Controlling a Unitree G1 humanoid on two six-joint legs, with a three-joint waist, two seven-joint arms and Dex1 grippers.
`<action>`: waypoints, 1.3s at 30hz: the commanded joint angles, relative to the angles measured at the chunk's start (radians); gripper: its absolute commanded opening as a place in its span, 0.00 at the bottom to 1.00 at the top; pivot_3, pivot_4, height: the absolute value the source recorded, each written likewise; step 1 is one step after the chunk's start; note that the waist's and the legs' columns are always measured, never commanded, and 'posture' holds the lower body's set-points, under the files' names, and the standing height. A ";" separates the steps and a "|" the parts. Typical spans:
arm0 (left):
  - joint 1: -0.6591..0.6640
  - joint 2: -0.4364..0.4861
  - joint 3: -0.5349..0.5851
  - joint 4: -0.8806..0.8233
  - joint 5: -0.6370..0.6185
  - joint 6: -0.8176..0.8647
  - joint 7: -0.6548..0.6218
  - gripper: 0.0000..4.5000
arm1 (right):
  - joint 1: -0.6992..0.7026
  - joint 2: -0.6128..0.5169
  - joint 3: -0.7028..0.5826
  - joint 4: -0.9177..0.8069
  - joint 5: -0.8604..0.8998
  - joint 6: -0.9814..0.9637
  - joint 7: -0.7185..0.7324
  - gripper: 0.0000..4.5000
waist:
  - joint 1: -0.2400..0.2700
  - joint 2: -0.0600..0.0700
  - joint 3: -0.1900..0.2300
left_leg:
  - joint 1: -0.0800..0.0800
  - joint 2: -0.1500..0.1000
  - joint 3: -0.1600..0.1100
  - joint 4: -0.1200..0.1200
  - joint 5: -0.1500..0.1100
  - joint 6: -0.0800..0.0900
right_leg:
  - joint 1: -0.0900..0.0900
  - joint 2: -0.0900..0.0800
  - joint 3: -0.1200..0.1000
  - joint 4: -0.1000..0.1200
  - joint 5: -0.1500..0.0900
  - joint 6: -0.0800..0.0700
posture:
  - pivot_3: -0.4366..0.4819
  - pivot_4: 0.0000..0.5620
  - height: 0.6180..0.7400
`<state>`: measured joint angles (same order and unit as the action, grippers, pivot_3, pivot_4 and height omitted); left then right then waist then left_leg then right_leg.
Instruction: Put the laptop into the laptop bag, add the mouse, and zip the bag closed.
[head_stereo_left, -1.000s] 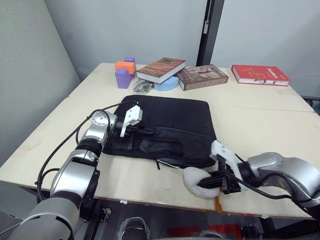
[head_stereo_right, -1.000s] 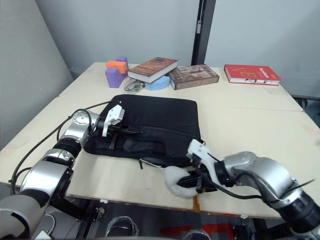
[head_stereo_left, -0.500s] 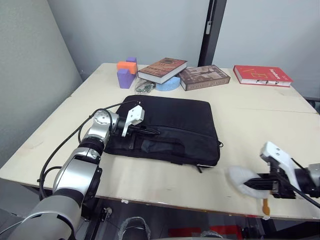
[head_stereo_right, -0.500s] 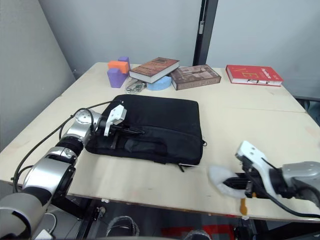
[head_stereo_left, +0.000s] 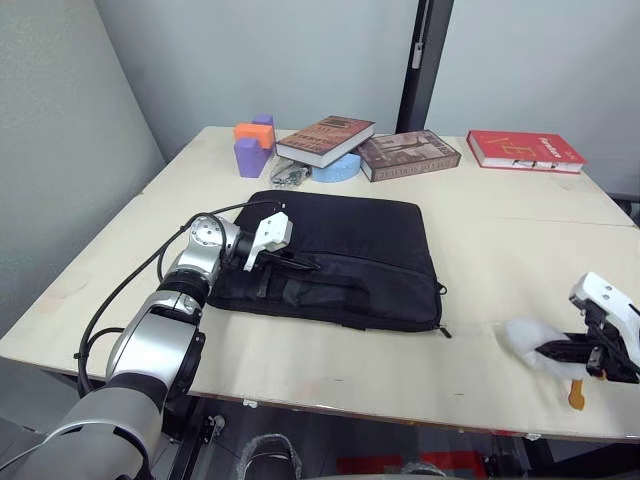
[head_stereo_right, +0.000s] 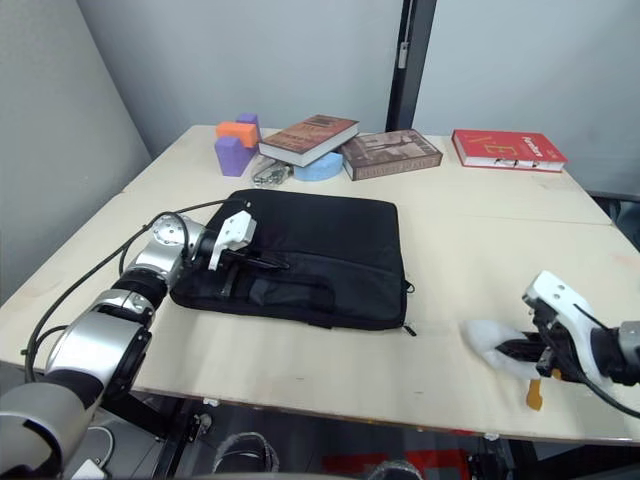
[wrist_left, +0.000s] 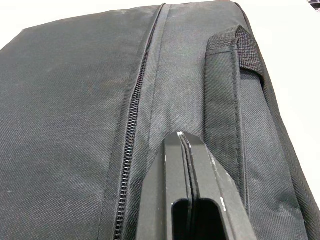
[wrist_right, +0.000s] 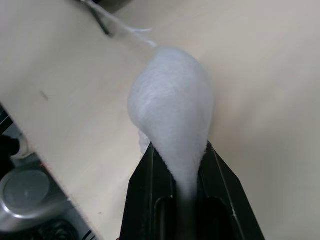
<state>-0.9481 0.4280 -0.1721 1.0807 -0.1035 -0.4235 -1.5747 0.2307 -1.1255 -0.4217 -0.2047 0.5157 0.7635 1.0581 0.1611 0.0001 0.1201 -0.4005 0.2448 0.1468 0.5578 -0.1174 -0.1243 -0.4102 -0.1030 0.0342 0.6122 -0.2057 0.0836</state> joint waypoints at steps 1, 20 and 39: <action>0.034 -0.006 -0.065 0.043 0.081 0.004 -0.040 0.00 | -0.082 0.002 0.023 0.073 -0.052 -0.041 -0.045 0.00 | 0.000 0.001 0.000 | 0.000 0.000 0.000 0.000 0.000 0.000 | 0.000 0.000 0.000 0.000 0.000 0.000 | 0.48 0.27 1.00; 0.110 0.026 -0.155 -0.021 0.058 -0.019 -0.040 0.00 | -0.497 0.147 0.234 0.125 -0.124 -0.001 -0.234 0.00 | -0.012 0.006 -0.003 | 0.000 -0.001 0.003 -0.001 0.000 0.001 | 0.000 -0.002 0.000 0.000 0.000 0.000 | 0.48 0.27 1.00; 0.154 0.047 -0.205 -0.057 0.049 -0.035 -0.040 0.00 | -0.921 0.268 0.457 0.282 -0.357 0.160 -0.516 0.00 | -0.018 0.008 -0.005 | 0.000 -0.001 0.006 -0.004 0.000 0.001 | -0.001 -0.002 0.001 -0.001 0.000 0.000 | 0.48 0.27 1.00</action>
<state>-0.8685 0.4700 -0.2810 0.9836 -0.1221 -0.4640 -1.5734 -0.6389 -0.8523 0.0807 0.0761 0.1898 0.9321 0.5821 0.1430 0.0080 0.1153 -0.4000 0.2442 0.1529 0.5533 -0.1172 -0.1238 -0.4117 -0.1050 0.0350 0.6108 -0.2061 0.0841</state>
